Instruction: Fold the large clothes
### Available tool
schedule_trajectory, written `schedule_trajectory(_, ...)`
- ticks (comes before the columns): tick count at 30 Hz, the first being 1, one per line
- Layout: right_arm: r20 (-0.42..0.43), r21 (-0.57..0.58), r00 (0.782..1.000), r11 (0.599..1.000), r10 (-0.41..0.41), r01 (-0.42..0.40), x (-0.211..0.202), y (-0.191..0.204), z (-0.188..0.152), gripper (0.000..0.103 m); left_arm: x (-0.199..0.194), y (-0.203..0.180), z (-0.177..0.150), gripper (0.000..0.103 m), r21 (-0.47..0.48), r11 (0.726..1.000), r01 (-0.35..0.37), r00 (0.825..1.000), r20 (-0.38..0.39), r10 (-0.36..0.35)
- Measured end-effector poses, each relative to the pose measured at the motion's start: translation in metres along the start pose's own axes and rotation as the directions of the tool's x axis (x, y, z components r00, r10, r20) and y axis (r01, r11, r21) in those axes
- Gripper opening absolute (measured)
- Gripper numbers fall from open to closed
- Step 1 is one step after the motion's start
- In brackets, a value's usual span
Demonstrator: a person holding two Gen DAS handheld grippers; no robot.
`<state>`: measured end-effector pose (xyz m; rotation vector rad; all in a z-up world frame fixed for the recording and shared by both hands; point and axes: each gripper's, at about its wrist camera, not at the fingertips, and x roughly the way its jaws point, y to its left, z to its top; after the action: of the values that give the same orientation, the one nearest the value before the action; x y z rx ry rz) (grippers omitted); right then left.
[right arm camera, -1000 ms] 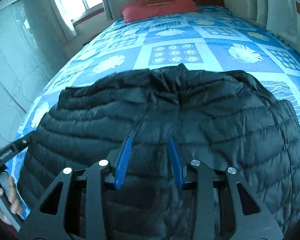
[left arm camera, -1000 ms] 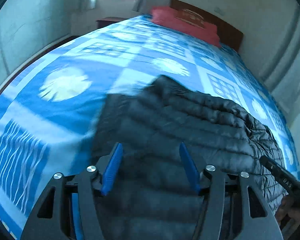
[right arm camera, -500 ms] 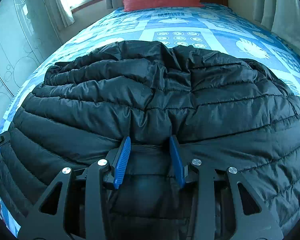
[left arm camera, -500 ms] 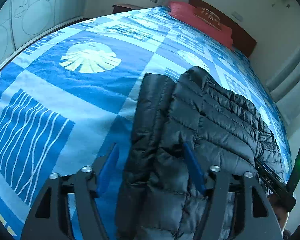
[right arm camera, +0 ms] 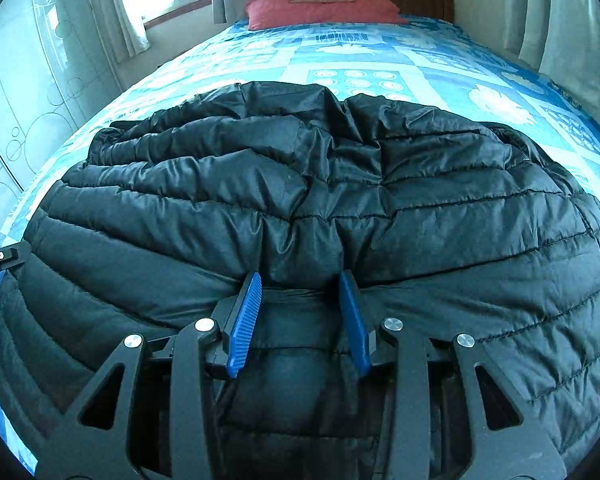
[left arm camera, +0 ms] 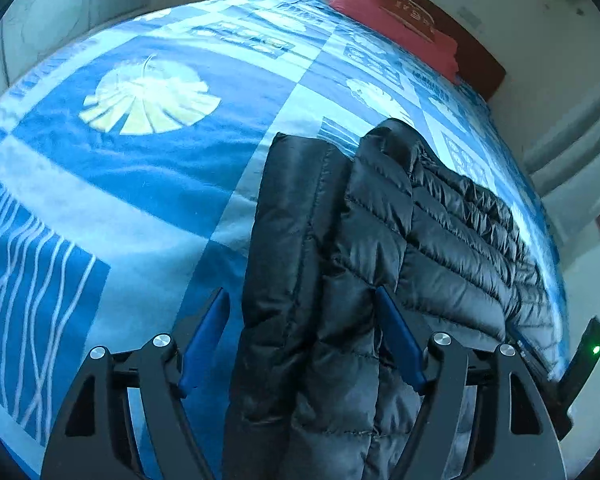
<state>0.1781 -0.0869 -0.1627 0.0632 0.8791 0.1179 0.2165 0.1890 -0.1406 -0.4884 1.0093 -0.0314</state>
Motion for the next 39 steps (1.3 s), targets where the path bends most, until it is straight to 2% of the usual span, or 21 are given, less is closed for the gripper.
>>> schedule_trajectory(7, 0.009, 0.002, 1.000, 1.000, 0.003, -0.003, 0.000, 0.000, -0.002, 0.040, 0.014, 0.018, -0.002, 0.075, -0.111, 0.990, 0.091, 0.995, -0.026, -0.095)
schedule_trajectory(13, 0.014, 0.002, 1.000, 1.000, 0.006, -0.006, -0.002, -0.001, -0.003, 0.040, 0.003, 0.039, -0.012, 0.075, -0.264, 0.948, 0.178, 0.983, 0.083, -0.162)
schedule_trajectory(15, 0.016, 0.002, 1.000, 1.000, 0.007, -0.007, -0.002, -0.001, -0.004, 0.040, 0.008, 0.035, -0.012, 0.076, -0.236, 0.951, 0.198, 0.980, 0.057, -0.190)
schedule_trajectory(17, 0.016, 0.002, 1.000, 1.000, 0.007, -0.007, -0.002, -0.001, -0.004, 0.040, 0.018, 0.026, -0.012, 0.075, -0.215, 0.934, 0.285, 0.955, -0.015, -0.295)
schedule_trajectory(18, 0.017, 0.002, 1.000, 1.000, 0.006, -0.006, -0.002, 0.000, -0.004, 0.040, 0.019, 0.023, -0.012, 0.076, -0.212, 0.930, 0.299, 0.950, -0.025, -0.311)
schedule_trajectory(20, 0.015, 0.002, 1.000, 1.000, 0.008, -0.008, -0.002, -0.001, -0.004, 0.040, 0.021, 0.019, -0.012, 0.073, -0.199, 0.941, 0.274, 0.959, -0.016, -0.282)
schedule_trajectory(22, 0.015, 0.003, 1.000, 1.000, 0.011, -0.011, -0.002, -0.001, -0.004, 0.040, 0.022, 0.022, -0.013, 0.062, -0.228, 0.937, 0.266, 0.962, -0.001, -0.273)
schedule_trajectory(23, 0.015, 0.001, 1.000, 1.000, 0.009, -0.009, -0.002, -0.001, -0.004, 0.040, 0.022, 0.022, -0.014, 0.053, -0.242, 0.932, 0.270, 0.961, 0.002, -0.278)
schedule_trajectory(26, 0.016, -0.003, 1.000, 1.000, 0.005, -0.005, -0.002, -0.001, -0.004, 0.040, 0.017, 0.015, -0.014, 0.035, -0.218, 0.939, 0.267, 0.963, 0.011, -0.271)
schedule_trajectory(28, 0.015, -0.002, 1.000, 1.000, 0.006, -0.006, -0.002, -0.001, -0.004, 0.040, 0.009, 0.007, -0.013, 0.028, -0.198, 0.947, 0.252, 0.968, 0.028, -0.251)
schedule_trajectory(31, 0.015, 0.000, 1.000, 1.000, 0.007, -0.007, -0.002, -0.001, -0.004, 0.040, -0.016, -0.015, -0.013, 0.024, -0.150, 0.962, 0.227, 0.973, 0.082, -0.216)
schedule_trajectory(34, 0.016, -0.004, 1.000, 1.000, 0.005, -0.005, -0.005, 0.000, -0.002, 0.040, -0.036, -0.035, -0.012, 0.023, -0.110, 0.970, 0.218, 0.971, 0.127, -0.204)
schedule_trajectory(39, 0.029, 0.031, 0.998, 0.998, 0.055, -0.056, -0.037, -0.018, 0.004, 0.042, -0.072, -0.092, -0.012, 0.023, -0.008, 0.979, 0.205, 0.965, 0.169, -0.201)
